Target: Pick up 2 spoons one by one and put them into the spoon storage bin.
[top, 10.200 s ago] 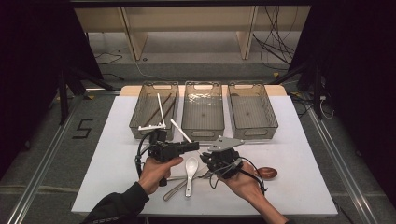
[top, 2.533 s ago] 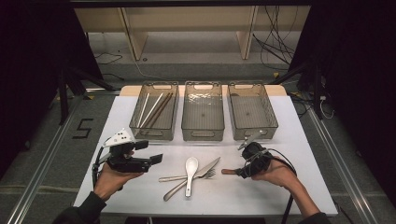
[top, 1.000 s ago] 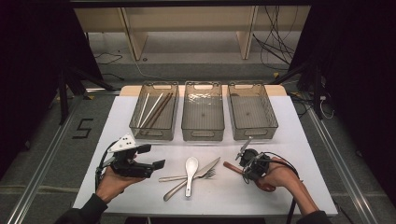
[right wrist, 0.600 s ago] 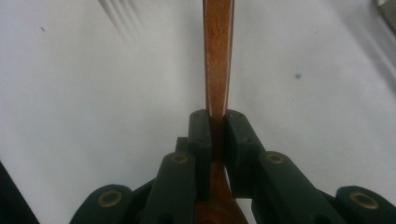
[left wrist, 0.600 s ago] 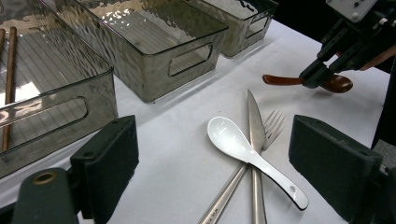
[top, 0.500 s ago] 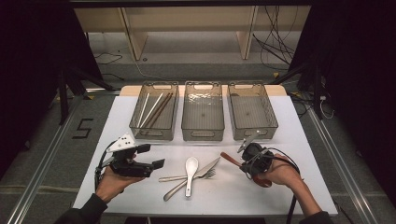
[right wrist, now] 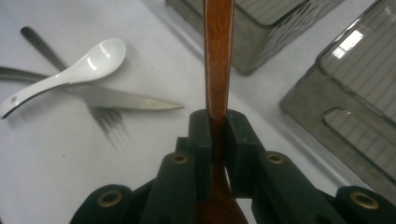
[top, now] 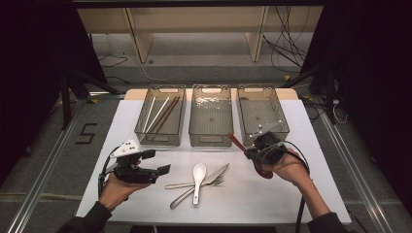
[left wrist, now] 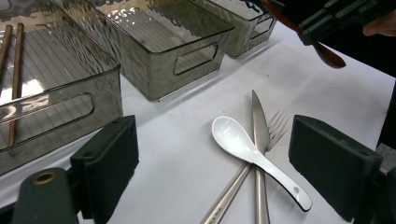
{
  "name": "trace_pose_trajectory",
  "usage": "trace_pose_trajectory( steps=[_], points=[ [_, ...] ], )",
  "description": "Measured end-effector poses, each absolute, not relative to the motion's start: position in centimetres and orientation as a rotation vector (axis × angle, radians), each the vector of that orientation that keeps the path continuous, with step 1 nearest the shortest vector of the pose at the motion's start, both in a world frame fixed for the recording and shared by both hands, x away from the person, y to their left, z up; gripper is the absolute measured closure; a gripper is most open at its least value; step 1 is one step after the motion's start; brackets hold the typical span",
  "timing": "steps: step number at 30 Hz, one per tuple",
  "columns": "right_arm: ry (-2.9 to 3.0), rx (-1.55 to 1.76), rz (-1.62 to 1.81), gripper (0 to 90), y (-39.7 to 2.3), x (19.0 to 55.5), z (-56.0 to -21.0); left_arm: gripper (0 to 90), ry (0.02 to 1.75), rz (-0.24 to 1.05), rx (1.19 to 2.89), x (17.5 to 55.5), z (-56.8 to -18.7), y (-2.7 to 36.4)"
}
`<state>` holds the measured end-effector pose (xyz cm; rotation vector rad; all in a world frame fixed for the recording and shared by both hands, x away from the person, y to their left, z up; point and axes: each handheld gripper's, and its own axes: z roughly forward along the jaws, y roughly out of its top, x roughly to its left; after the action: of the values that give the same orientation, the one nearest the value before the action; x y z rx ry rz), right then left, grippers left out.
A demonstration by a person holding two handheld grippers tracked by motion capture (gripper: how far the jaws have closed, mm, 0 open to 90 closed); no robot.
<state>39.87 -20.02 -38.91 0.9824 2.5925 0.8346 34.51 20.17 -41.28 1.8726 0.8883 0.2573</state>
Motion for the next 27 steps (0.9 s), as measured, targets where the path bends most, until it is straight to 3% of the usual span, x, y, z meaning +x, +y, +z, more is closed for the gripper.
trace_pose_trajectory(
  steps=[27],
  points=[
    [2.365, 1.125, 1.051, 82.4, -16.1, 46.3, -35.0, 15.5, 0.896, 0.275, 1.846, 34.4, -41.1, 20.5]
  ],
)
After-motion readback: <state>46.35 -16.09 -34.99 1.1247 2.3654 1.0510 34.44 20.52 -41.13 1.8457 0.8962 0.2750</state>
